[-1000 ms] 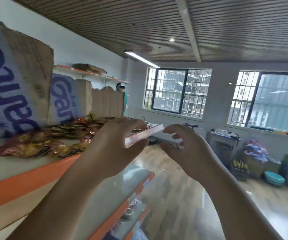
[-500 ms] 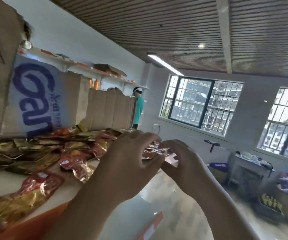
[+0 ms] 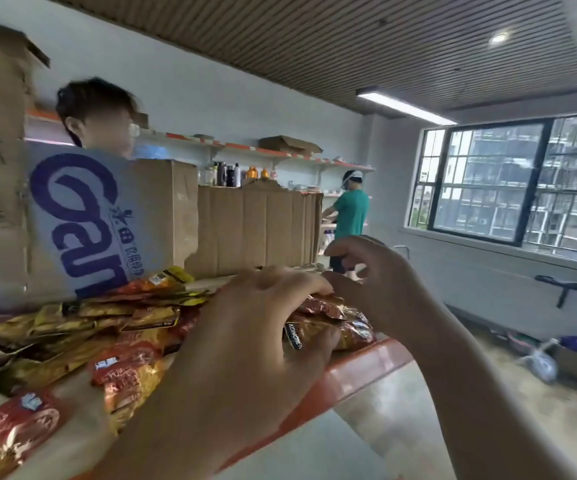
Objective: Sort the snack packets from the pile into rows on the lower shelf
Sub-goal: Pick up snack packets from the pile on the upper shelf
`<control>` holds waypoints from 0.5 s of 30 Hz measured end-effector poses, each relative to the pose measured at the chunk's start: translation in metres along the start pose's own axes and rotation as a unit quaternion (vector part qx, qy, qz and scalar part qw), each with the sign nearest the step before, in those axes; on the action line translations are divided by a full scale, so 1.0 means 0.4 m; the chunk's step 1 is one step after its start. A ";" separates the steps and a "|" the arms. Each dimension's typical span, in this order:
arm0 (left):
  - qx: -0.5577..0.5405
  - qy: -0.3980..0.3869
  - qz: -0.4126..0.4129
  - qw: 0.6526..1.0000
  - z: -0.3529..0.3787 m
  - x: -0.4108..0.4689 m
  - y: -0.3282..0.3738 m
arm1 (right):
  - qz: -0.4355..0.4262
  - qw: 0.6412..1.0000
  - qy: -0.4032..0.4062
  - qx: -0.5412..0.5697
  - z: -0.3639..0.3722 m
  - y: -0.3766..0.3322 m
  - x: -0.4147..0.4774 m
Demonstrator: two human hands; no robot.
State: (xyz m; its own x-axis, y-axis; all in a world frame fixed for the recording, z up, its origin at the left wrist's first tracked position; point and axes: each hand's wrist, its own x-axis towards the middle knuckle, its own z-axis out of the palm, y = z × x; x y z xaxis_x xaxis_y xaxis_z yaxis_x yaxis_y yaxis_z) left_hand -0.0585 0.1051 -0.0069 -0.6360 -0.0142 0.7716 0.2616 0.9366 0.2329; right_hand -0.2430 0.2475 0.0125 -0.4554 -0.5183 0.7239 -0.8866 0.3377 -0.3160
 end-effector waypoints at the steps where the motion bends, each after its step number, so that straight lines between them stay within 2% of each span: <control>1: 0.022 -0.005 -0.011 1.000 0.005 0.010 -0.001 | -0.007 1.000 -0.006 0.011 0.003 0.019 0.021; 6: 0.113 -0.001 -0.071 0.991 0.022 0.100 -0.010 | -0.041 0.995 -0.066 0.058 0.008 0.116 0.123; 9: 0.141 -0.021 -0.139 0.980 0.053 0.168 -0.028 | -0.066 0.984 -0.155 0.053 0.010 0.170 0.177; 12: 0.176 -0.136 -0.211 0.952 0.093 0.248 -0.061 | -0.066 0.955 -0.288 -0.023 0.017 0.211 0.216; 15: 0.172 -0.274 -0.281 0.904 0.131 0.327 -0.097 | -0.087 0.893 -0.418 -0.139 0.038 0.220 0.234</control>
State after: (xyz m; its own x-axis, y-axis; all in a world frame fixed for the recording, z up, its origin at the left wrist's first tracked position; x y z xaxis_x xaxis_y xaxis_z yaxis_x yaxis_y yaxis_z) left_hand -0.1897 0.0853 0.0539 -0.8867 -0.4347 0.1579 -0.3959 0.8899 0.2268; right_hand -0.3647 0.2168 0.0432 -0.3170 -0.9484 -0.0014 -0.9484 0.3170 0.0060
